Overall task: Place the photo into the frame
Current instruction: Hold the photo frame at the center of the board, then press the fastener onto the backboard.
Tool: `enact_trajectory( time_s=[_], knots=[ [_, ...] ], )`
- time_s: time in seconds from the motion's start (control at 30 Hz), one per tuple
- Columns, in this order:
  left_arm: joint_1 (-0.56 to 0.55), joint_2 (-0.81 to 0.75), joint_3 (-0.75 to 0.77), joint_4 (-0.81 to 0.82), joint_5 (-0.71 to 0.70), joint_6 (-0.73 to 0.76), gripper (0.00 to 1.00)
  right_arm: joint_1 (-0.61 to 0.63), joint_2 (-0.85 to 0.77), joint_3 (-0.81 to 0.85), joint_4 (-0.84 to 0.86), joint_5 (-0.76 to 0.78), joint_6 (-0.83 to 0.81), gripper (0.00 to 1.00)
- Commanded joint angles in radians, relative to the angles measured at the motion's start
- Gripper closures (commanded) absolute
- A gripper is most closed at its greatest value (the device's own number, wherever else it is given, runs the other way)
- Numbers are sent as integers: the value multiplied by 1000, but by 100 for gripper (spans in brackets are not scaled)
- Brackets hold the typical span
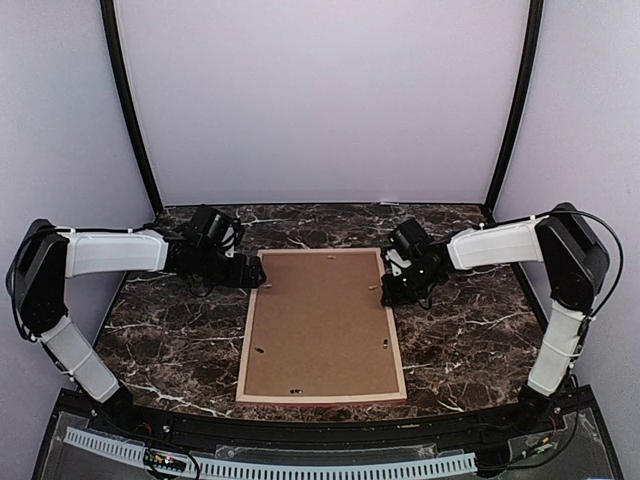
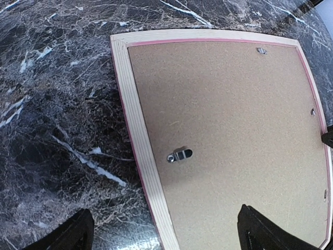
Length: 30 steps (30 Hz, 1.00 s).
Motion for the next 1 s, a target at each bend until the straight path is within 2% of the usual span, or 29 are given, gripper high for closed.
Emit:
enact_trajectory(
  time_s=[0.0,0.37,0.73,0.97],
  knots=[
    [7,52,52,-31,-24,55,1,-5,-20,-53,10,34,6,84],
    [6,233,188,-74,19,137,1,-5,-97,-158,54,31,74,88],
    [2,276,195,-75,95,156,2,-8,-66,-136,60,18,72,88],
    [1,315,224,-81,83,148,15,-16,-45,-106,49,6,62,88]
  ],
)
